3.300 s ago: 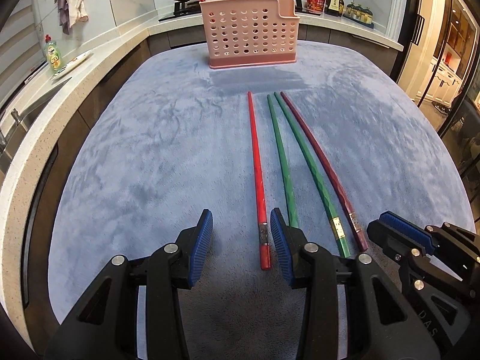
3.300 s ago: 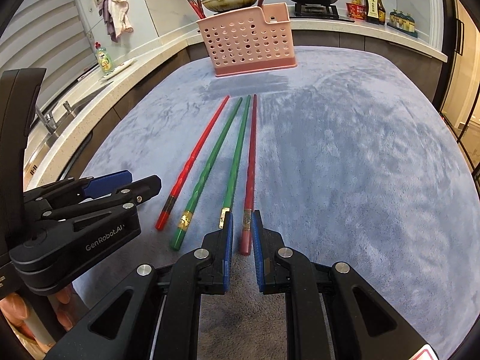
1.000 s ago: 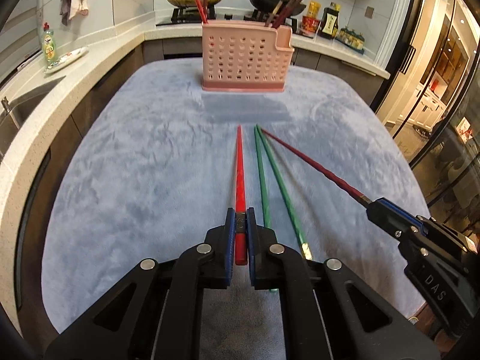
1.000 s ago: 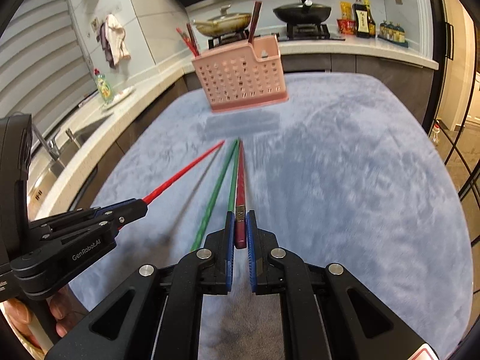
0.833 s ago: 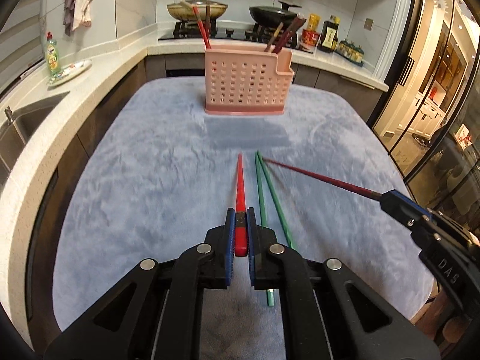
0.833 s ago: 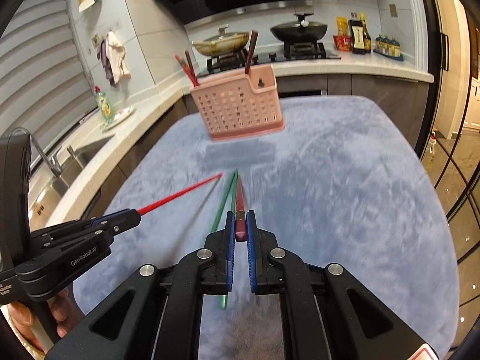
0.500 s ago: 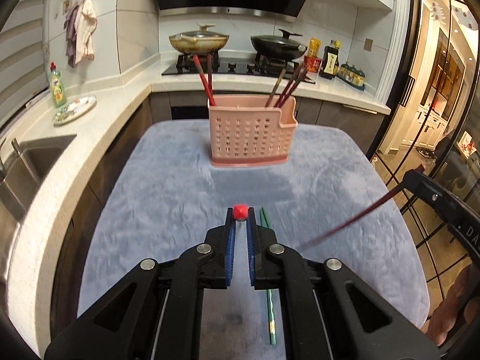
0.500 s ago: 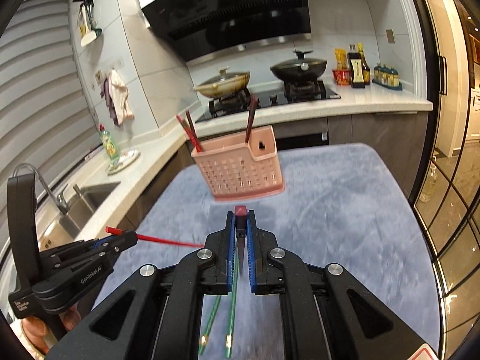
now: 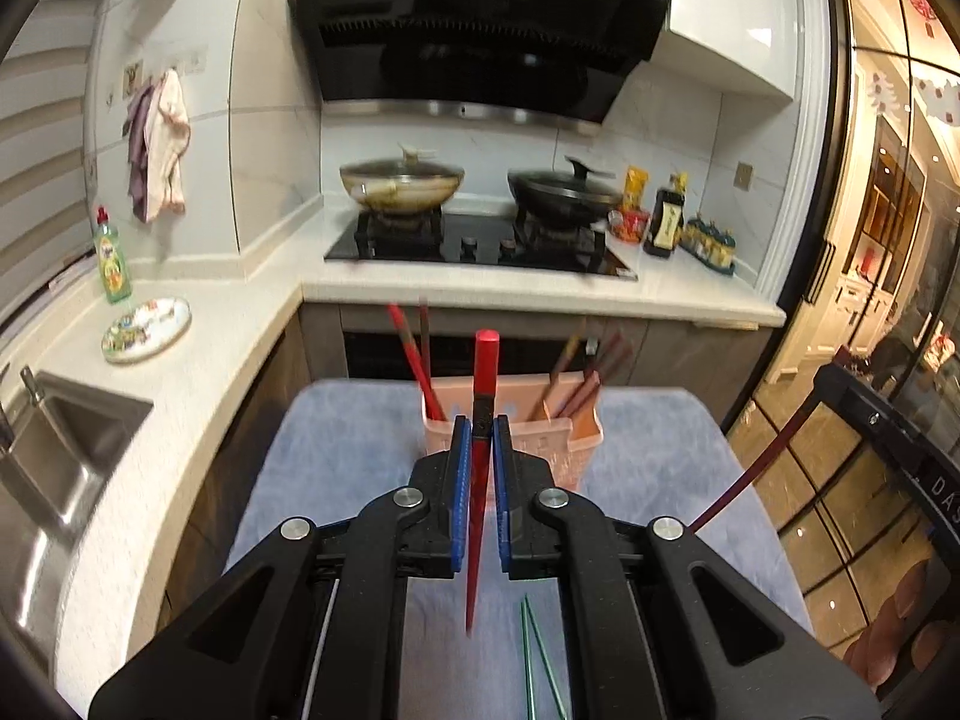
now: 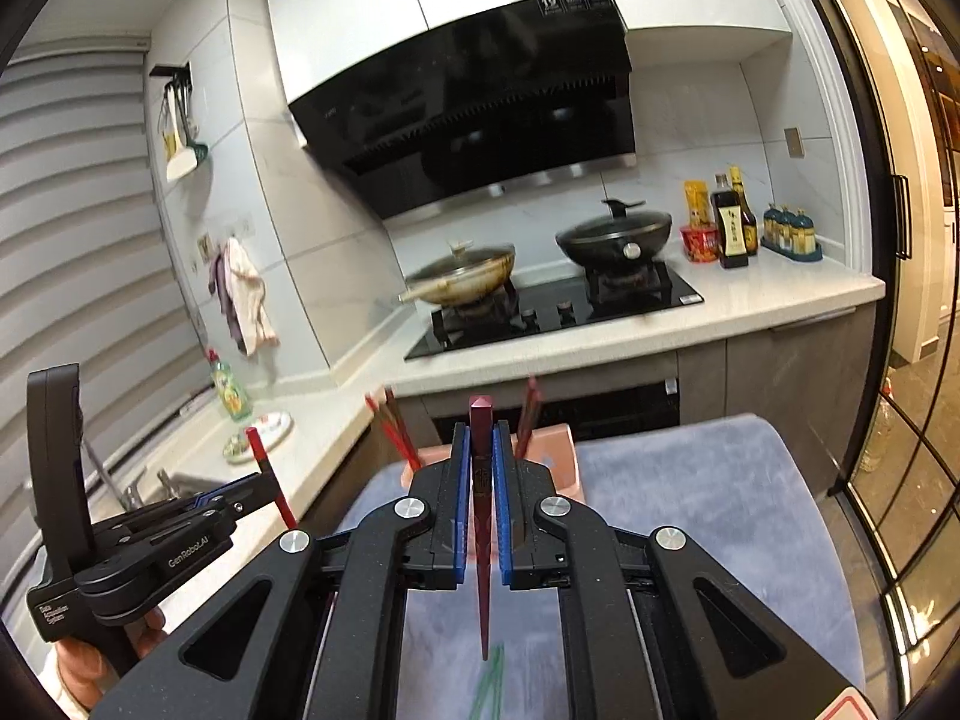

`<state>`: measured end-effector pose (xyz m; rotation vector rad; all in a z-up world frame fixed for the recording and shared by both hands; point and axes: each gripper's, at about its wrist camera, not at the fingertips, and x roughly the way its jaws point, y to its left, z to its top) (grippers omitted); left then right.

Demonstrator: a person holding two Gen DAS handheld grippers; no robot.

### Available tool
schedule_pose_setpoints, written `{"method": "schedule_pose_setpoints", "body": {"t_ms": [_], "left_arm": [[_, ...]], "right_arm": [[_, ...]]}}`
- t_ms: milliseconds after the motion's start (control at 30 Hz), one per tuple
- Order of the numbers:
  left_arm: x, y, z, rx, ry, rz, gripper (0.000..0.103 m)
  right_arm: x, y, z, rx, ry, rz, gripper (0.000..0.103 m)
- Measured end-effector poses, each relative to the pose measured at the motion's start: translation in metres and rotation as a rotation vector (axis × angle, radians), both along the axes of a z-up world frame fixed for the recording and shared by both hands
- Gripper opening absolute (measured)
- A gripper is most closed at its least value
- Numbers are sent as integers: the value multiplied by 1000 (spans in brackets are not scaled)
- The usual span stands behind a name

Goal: Organize utensils
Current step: 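Lift both chopsticks upright and carry them over the pink caddy, then open both tools to drop the chopsticks into the pink caddy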

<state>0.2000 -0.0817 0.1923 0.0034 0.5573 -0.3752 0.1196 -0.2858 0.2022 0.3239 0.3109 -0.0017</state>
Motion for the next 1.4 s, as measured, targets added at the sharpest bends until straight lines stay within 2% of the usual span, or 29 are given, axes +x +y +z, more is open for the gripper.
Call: {"method": "schedule_pose_setpoints", "body": {"t_ms": [233,400,633,700,767,1067,1167,1267,1400], "left_arm": [[50,-13,49,-25,-129,65,7],[90,-23,57,-37,-157,82,7],[123,-37,35,-30,-169,77,6],[128,-40,30,-22,-167,74,2],[131,-42,27,-21,-162,70,2],[129,-47,16,-14,-140,42,2],[122,-44,8,-10,-119,37,3],[116,-42,-4,10,-91,39,9],[101,-38,-17,24,-78,43,32]], "right_arm": [[66,-8,36,24,-76,-20,7],[107,-16,45,41,-107,-35,7],[153,-23,19,38,-61,-44,7],[159,-23,9,43,-42,-40,7],[166,-22,-1,39,-21,-34,7],[173,-17,-38,30,54,-21,8],[168,-17,-45,32,63,-23,14],[163,-19,-52,45,73,-28,23],[150,-22,-56,54,75,-28,23]]}}
